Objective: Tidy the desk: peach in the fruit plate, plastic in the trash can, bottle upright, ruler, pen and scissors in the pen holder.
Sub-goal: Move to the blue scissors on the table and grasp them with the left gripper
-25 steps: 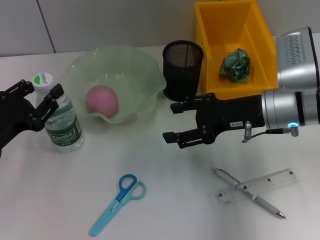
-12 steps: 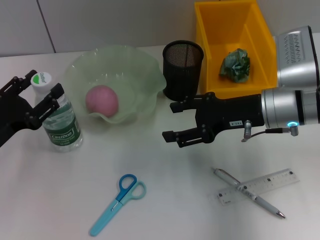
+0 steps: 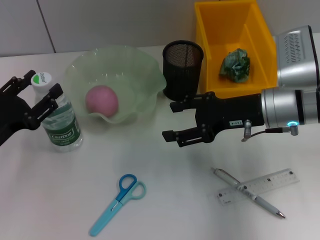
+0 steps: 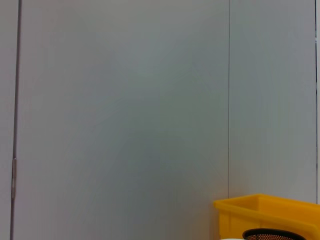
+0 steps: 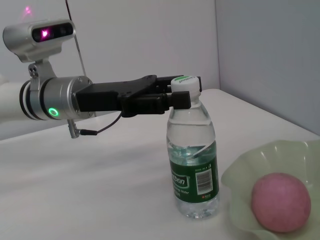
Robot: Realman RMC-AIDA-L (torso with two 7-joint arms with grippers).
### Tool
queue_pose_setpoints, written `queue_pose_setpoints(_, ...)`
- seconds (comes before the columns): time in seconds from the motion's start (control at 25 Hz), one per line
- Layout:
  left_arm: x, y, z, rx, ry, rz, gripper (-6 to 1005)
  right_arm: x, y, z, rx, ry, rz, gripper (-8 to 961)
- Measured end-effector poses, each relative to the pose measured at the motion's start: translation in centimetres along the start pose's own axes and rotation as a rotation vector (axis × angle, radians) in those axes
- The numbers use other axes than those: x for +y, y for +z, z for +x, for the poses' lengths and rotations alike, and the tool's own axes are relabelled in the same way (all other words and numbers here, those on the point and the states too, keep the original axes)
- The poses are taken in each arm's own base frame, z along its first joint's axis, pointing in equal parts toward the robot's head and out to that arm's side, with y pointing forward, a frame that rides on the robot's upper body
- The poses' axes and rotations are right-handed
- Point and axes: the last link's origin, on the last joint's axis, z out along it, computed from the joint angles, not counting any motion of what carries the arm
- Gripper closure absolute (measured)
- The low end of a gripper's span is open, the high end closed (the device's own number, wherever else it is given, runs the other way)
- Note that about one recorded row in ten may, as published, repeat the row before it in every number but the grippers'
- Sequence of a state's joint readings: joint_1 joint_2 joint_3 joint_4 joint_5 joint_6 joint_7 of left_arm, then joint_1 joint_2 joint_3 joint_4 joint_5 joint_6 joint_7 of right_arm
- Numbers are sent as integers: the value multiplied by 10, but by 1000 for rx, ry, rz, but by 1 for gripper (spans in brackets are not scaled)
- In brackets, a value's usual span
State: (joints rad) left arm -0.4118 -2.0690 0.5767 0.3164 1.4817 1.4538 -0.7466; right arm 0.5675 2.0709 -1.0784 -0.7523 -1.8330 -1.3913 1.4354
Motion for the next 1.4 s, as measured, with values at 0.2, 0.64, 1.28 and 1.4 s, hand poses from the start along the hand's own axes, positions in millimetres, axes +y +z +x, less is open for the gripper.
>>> queue_pose_setpoints(0.2,-8,-13,19,61,-96,-18,324,-1,-1,-1,-6,3,6,134)
queue_pose_setpoints(0.64,-18,-34,47,33,-224,-92,325,-5,-6,-6,-33,6,28,134)
queue_pose_setpoints(1.28,19,-16,121,-803,-271,-391,327,-6,-7,-8,-34,19,36,134)
queue_pose_setpoints(1.4,36,2,116,-891,-248,-457,327,-7,-7,-8,-35,21,38,134)
